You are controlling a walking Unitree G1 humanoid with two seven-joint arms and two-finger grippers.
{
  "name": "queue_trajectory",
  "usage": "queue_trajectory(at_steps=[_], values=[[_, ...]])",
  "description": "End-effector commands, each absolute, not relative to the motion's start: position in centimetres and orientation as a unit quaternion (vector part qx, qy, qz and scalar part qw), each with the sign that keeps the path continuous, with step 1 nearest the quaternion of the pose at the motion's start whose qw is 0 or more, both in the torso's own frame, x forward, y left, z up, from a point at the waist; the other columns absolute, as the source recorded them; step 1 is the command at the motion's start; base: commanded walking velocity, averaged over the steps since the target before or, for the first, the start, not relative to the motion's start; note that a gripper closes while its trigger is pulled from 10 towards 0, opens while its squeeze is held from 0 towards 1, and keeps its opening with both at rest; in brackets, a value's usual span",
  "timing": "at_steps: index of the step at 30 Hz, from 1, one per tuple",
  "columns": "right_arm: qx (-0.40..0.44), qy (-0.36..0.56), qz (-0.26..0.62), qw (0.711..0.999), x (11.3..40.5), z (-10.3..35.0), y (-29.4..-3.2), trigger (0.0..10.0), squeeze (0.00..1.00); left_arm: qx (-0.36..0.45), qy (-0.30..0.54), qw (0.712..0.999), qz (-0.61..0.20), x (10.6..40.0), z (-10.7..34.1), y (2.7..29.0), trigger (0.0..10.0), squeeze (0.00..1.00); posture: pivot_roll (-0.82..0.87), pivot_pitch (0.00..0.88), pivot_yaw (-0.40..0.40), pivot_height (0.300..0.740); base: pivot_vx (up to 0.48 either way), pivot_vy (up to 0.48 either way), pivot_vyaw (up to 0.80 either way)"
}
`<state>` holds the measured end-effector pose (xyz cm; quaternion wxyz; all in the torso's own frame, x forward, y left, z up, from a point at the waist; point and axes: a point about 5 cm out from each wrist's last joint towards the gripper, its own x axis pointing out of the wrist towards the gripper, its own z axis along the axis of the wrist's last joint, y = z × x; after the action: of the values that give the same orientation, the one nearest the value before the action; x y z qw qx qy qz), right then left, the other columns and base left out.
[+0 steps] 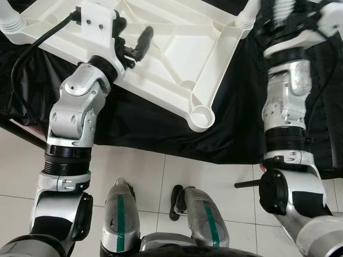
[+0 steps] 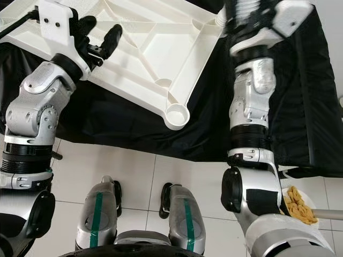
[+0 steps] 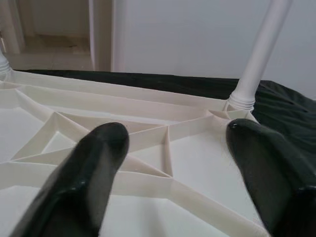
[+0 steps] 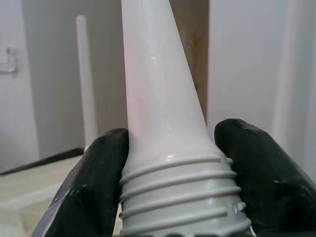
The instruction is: Building children table
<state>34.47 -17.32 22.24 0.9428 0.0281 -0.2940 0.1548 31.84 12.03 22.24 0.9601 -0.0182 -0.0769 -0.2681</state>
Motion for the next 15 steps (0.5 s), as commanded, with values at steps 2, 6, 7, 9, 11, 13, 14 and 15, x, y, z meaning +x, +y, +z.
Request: queue_trajectory(at_steps=[2,6,7,9,11,13,14,15], values=[[0.028,-0.284,0.169,0.943,34.4,21.8,-17.5,10.0,0.00,-0.044,-0.084,0.906,-0.412,30.7,23.1,10.0,10.0,1.00,0.14,0.052,-0.115,0.740,0.000,0.000,0.00],[0.021,-0.270,0.180,0.946,34.6,21.2,-17.5,10.0,0.00,-0.117,-0.088,0.879,-0.453,30.5,24.0,9.6,10.0,1.00,0.15,0.050,-0.123,0.740,0.000,0.000,0.00],[0.018,-0.262,0.186,0.947,34.6,21.0,-17.4,10.0,0.00,-0.142,-0.090,0.868,-0.467,30.5,24.6,9.6,10.0,1.00,0.16,0.052,-0.130,0.740,0.000,0.000,0.00],[0.015,-0.255,0.197,0.947,34.7,20.8,-17.3,10.0,0.00,-0.162,-0.098,0.856,-0.481,30.5,25.3,9.5,10.0,0.90,0.16,0.051,-0.132,0.740,0.000,0.000,0.00],[0.013,-0.248,0.211,0.945,34.7,20.6,-17.2,10.0,0.00,-0.183,-0.110,0.839,-0.500,30.4,26.3,9.4,10.0,0.00,0.16,0.052,-0.137,0.740,0.000,0.000,0.00],[0.013,-0.245,0.222,0.944,34.7,20.5,-17.1,10.0,0.00,-0.202,-0.113,0.825,-0.515,30.3,26.9,9.3,10.0,0.00,0.15,0.051,-0.136,0.740,0.000,0.000,0.00],[0.013,-0.244,0.227,0.943,34.7,20.5,-17.0,10.0,0.00,-0.209,-0.114,0.821,-0.519,30.3,27.1,9.3,10.0,0.00,0.15,0.051,-0.136,0.740,0.000,0.000,0.00],[0.013,-0.244,0.227,0.943,34.7,20.5,-17.0,10.0,0.00,-0.209,-0.114,0.821,-0.519,30.3,27.1,9.3,10.0,0.00,0.15,0.051,-0.136,0.740,0.000,0.000,0.00]])
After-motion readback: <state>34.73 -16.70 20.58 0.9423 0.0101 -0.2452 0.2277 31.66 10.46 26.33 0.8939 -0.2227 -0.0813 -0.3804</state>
